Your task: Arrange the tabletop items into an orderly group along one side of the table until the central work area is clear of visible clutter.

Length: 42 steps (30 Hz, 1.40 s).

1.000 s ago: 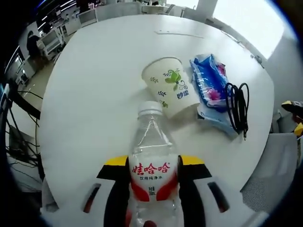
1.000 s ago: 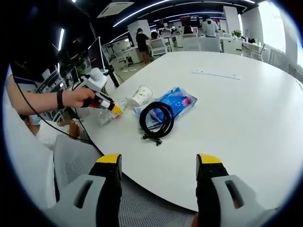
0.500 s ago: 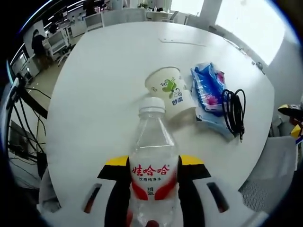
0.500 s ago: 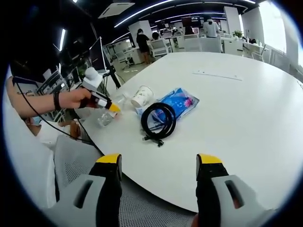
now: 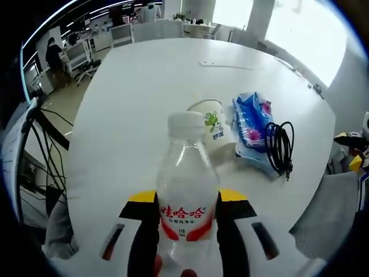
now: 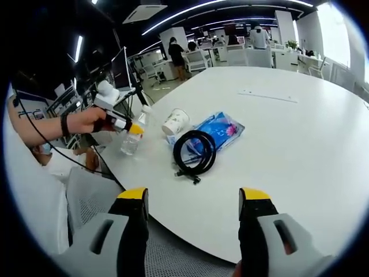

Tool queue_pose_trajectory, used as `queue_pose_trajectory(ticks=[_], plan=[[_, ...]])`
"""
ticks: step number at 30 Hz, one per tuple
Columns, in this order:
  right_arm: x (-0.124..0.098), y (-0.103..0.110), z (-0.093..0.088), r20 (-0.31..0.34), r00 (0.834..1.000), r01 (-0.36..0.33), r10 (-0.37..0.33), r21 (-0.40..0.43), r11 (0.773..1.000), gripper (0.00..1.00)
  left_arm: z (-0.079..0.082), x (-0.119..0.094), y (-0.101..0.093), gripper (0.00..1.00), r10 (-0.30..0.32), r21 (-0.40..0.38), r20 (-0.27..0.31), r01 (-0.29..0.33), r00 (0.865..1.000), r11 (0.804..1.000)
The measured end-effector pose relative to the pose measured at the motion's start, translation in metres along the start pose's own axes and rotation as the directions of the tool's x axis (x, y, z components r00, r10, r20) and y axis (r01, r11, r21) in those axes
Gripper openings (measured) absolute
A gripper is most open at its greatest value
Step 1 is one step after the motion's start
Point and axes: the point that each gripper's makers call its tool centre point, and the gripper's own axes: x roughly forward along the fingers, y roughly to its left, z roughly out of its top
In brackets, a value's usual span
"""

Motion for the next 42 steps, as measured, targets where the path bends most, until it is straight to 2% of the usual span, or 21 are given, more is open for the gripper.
queue_pose_trajectory(ticks=[6,22,29,38,42], plan=[[0.001,0.001,-0.001,-0.001,1.000,-0.006,0.006,-0.003,1.000,0.63,0.005,-0.009,0.001,0.37,0.016,-0.006,0.028,-0.016,0.999,1.000],[-0.002,0.002,-0.006,-0.004,1.000,-0.010,0.010,-0.010,1.000,0.63,0.013,-0.017,0.000,0.36,0.024,-0.002,0.067,-0.024,0.997,1.000],[-0.002,0.003,-0.006,-0.004,1.000,-0.015,0.015,-0.014,1.000,0.63,0.003,-0.019,-0.004,0.36,0.036,0.012,0.062,-0.037,0.997,0.999],[-0.003,0.002,-0.008,-0.005,1.000,-0.021,0.021,-0.011,1.000,0.63,-0.004,-0.019,-0.009,0.36,0.064,0.055,0.066,-0.067,0.996,0.996],[-0.003,0.001,-0.009,-0.006,1.000,-0.023,0.023,-0.012,1.000,0.63,-0.004,-0.019,-0.007,0.35,0.074,0.049,0.066,-0.077,0.995,0.996]])
